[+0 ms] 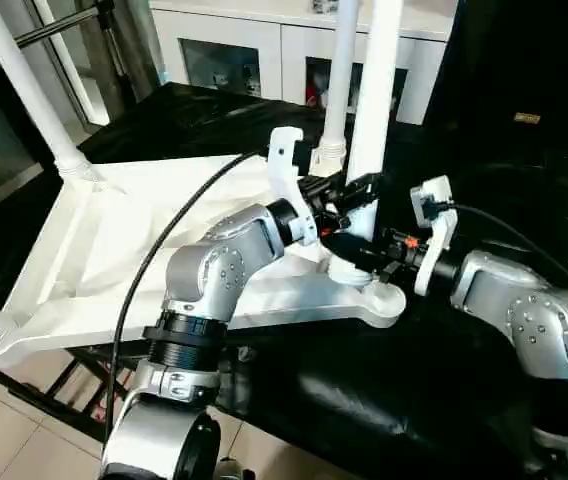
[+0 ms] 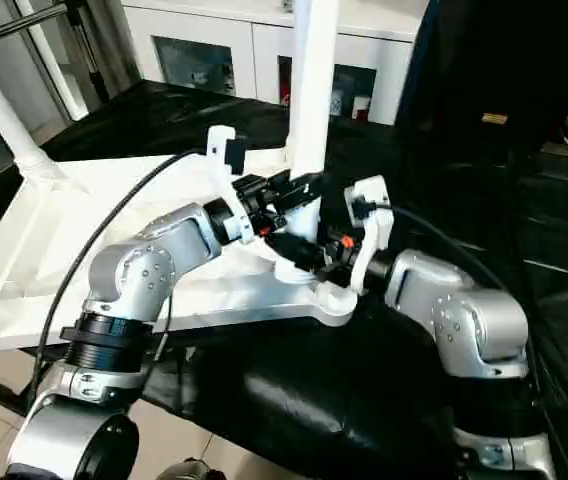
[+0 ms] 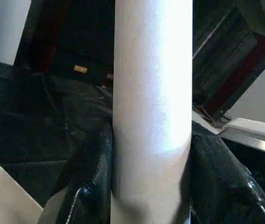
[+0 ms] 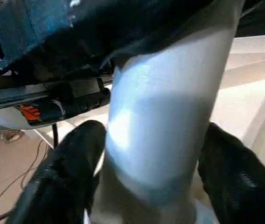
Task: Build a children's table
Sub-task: Insert table leg to table base
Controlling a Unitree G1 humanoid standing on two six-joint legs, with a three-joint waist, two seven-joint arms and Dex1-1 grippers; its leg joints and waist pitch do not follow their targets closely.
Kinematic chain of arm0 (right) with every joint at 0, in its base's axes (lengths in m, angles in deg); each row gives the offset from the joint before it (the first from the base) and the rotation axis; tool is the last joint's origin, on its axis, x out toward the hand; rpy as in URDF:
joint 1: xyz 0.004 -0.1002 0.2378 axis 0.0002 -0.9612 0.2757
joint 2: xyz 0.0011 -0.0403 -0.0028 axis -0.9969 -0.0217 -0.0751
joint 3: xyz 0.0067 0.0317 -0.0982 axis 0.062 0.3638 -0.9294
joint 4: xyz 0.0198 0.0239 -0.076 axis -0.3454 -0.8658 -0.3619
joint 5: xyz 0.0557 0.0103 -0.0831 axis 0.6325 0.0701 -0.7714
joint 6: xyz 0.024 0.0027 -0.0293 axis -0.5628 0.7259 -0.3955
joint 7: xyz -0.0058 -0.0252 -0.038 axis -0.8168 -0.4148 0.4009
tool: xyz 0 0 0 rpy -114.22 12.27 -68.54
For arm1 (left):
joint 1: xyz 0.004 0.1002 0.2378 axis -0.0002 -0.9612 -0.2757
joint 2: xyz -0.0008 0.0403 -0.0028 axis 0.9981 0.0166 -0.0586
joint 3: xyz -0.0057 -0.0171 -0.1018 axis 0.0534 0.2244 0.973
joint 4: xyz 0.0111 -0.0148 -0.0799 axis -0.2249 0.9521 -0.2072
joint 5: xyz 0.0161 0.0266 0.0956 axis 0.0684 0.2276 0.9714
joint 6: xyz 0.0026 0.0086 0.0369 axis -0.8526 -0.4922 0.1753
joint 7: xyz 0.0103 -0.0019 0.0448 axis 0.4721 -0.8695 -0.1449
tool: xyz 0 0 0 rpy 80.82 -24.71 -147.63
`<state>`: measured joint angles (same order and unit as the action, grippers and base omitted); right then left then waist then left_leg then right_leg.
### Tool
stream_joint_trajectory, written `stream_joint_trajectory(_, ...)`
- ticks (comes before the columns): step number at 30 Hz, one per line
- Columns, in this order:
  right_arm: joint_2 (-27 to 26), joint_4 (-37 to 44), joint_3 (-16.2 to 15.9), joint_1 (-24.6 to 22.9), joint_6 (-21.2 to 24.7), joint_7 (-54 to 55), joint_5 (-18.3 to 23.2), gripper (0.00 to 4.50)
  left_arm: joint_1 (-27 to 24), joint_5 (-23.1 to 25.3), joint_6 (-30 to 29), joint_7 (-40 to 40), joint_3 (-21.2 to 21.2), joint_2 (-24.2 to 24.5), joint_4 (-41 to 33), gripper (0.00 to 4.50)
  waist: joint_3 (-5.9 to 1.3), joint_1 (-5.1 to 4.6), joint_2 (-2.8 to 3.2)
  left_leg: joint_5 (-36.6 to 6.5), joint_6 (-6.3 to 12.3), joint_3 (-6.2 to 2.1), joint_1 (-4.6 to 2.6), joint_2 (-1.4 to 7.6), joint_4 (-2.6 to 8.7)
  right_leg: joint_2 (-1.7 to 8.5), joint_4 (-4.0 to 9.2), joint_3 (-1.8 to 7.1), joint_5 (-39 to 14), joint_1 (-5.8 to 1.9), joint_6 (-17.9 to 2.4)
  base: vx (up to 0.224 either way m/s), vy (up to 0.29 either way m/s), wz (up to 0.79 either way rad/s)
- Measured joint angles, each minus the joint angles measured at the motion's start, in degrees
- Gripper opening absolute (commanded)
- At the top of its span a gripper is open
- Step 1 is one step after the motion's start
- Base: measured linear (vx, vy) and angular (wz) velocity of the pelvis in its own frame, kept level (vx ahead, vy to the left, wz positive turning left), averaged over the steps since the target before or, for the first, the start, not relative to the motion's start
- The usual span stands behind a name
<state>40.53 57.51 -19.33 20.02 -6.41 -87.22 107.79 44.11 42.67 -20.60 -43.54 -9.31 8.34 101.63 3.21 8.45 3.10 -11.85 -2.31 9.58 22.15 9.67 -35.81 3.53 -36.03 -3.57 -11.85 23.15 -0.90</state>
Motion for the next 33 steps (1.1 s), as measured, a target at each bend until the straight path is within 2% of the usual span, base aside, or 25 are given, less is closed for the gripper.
stream_joint_trajectory(3, 0.02, -0.07, -0.22, -0.01, -0.01, -0.30, 0.23, 2.70, -0.46, -0.07, -0.04, 0.07, -0.04, 0.02, -0.50, 1.96, 0.00, 0.00, 0.00, 0.00, 0.00, 0.00, 0.00, 0.00, 0.00, 0.00, 0.00, 0.00, 0.00, 0.00, 0.00, 0.000, 0.000, 0.00)
stream_joint_trajectory(5, 0.02, -0.07, -0.27, -0.01, -0.02, -0.41, 0.47, 2.53, -0.70, -0.07, 0.00, 0.11, -0.18, 0.05, -0.68, 2.52, 0.00, 0.00, 0.00, 0.01, 0.01, 0.00, 0.00, 0.00, 0.00, 0.00, 0.00, -0.01, 0.00, 0.00, 0.00, 0.000, 0.000, 0.00)
stream_joint_trajectory(8, 0.15, -0.25, -0.25, -0.09, -0.13, -0.08, 0.15, 2.37, -0.71, -1.10, -0.38, 0.06, 0.43, -0.29, -1.01, 2.68, 0.00, 0.00, 0.00, 0.03, 0.03, 0.01, 0.00, 0.00, 0.00, 0.00, -0.01, -0.01, 0.00, 0.00, 0.00, 0.000, 0.000, 0.00)
stream_joint_trajectory(11, 0.30, -0.54, -0.35, -0.27, -0.18, 0.11, -0.66, 2.04, -0.50, -2.29, -0.59, 0.03, 0.74, -0.33, -1.20, 3.06, 0.00, 0.00, 0.00, 0.03, 0.02, 0.01, 0.00, 0.01, 0.00, 0.00, -0.01, -0.01, 0.00, 0.00, 0.00, 0.000, 0.000, 0.00)
stream_joint_trajectory(17, 1.03, -0.56, -1.40, -0.66, -0.59, 0.12, -1.18, 1.92, 0.99, -3.34, -0.73, -0.22, 2.83, -0.29, -0.95, 3.57, 0.00, -0.01, -0.01, 0.03, 0.02, 0.01, 0.00, 0.01, 0.00, 0.00, -0.01, -0.02, 0.00, 0.00, 0.00, 0.000, 0.000, 0.00)
stream_joint_trajectory(25, 1.29, -0.54, -3.16, -1.82, -1.35, -0.53, -2.22, 1.91, 5.24, -3.76, 0.53, -0.98, 4.33, 0.06, 2.53, 3.59, -0.01, 0.16, 0.01, 0.03, 0.02, 0.01, 0.01, 0.01, 0.00, 0.00, -0.01, -0.02, 0.00, 0.00, 0.00, 0.000, 0.000, 0.00)
stream_joint_trajectory(26, 1.28, -0.53, -3.20, -1.82, -1.37, -0.52, -2.31, 1.91, 5.25, -3.76, 0.72, -1.05, 4.33, 0.01, 2.67, 3.30, -0.01, 0.15, 0.01, 0.03, 0.03, 0.01, 0.01, 0.01, 0.00, 0.00, -0.01, -0.02, 0.00, 0.00, 0.00, 0.000, 0.000, 0.00)
stream_joint_trajectory(29, 1.28, -0.53, -3.52, -1.83, -1.73, -0.52, -2.62, 1.91, 6.28, -3.79, 1.15, -1.50, 5.15, -0.24, 4.35, 3.23, -0.01, 0.19, 0.01, 0.04, 0.02, 0.01, 0.01, 0.02, 0.00, 0.00, -0.02, -0.04, 0.01, 0.00, 0.00, 0.000, 0.000, 0.00)
stream_joint_trajectory(33, 1.28, -0.47, -3.62, -1.97, -1.98, -0.59, -2.64, 1.91, 6.61, -4.28, 1.15, -1.40, 5.74, -0.23, 4.36, 2.89, -0.01, 0.21, 0.02, 0.04, 0.02, 0.01, 0.01, 0.02, 0.00, 0.00, -0.02, -0.04, 0.01, -0.01, 0.00, 0.000, 0.000, 0.00)
